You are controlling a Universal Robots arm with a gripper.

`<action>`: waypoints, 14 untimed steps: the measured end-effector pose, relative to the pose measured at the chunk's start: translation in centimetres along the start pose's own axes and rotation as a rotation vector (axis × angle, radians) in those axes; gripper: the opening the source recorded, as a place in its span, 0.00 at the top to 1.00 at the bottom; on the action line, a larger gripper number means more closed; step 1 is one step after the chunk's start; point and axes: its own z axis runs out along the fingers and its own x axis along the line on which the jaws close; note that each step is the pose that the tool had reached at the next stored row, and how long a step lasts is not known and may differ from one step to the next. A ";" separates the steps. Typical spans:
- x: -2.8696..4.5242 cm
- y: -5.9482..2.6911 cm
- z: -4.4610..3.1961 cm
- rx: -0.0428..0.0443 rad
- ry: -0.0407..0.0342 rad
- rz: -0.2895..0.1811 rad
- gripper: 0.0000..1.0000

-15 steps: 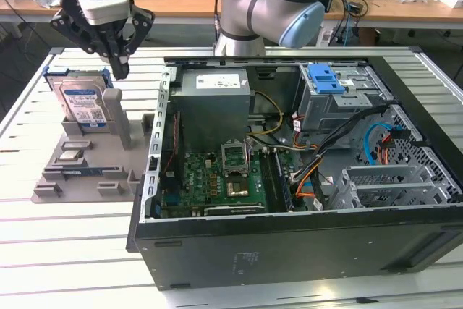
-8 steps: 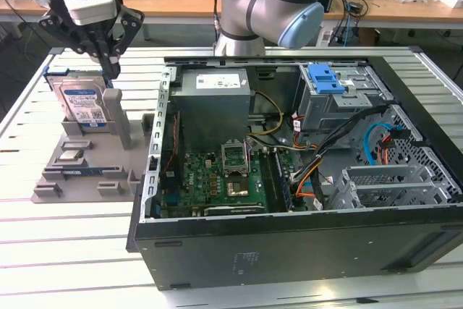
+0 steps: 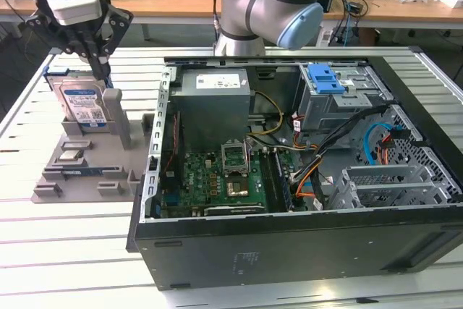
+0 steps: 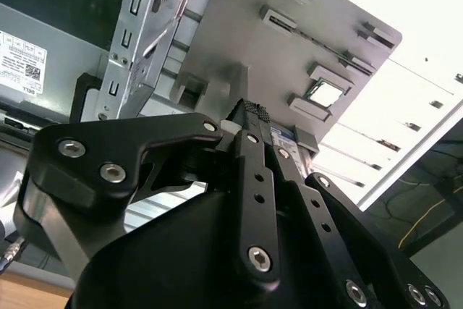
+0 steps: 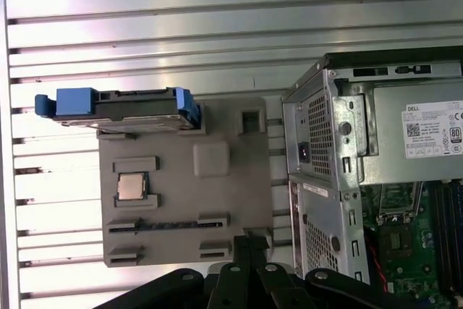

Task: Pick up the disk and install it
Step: 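Reach for the disk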

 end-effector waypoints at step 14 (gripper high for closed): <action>2.38 -0.17 -0.06 0.0001 0.0000 0.000 0.89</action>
